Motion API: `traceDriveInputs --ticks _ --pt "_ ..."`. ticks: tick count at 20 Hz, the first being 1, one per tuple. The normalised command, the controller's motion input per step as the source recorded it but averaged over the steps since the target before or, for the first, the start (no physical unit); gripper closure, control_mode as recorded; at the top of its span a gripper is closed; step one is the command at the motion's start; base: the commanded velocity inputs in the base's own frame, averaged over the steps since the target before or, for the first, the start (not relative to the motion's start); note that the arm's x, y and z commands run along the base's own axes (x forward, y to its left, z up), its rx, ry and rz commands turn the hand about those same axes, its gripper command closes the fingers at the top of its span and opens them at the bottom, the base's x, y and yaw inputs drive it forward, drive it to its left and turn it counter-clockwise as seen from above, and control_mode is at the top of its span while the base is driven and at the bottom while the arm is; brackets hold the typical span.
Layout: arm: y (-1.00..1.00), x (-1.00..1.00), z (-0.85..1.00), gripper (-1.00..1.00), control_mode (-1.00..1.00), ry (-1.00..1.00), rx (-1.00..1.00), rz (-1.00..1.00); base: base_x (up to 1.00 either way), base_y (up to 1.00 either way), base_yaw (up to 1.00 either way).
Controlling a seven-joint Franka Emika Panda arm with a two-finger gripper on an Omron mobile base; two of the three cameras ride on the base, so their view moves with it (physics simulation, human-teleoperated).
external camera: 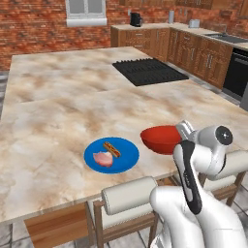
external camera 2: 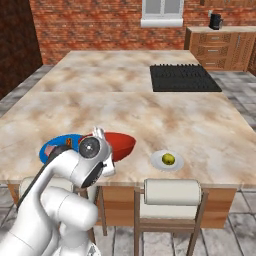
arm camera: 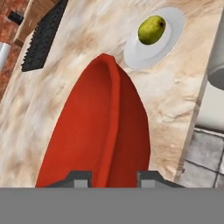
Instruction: Take the smaller bowl and place it next to the appetizer plate on the dining counter , and place the larger bowl next to the plate with cooked food.
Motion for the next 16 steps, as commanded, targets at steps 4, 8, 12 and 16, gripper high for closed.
traceDriveInputs --ticks 4,8,12,16 --pt "-0.05 0.42 -0.22 1.00 -1.00 0.00 0.00 0.00 0.00 0.00 0.00" --pt "-0.11 0.40 -0.19 1.00 -1.00 0.00 0.00 0.00 0.00 0.00 0.00" --pt "-0.02 0.18 -0.20 1.00 -1.00 0.00 0.00 0.00 0.00 0.00 0.00" --pt "0.05 0.00 -0.31 1.00 -1.00 0.00 0.00 0.00 0.00 0.00 0.00"
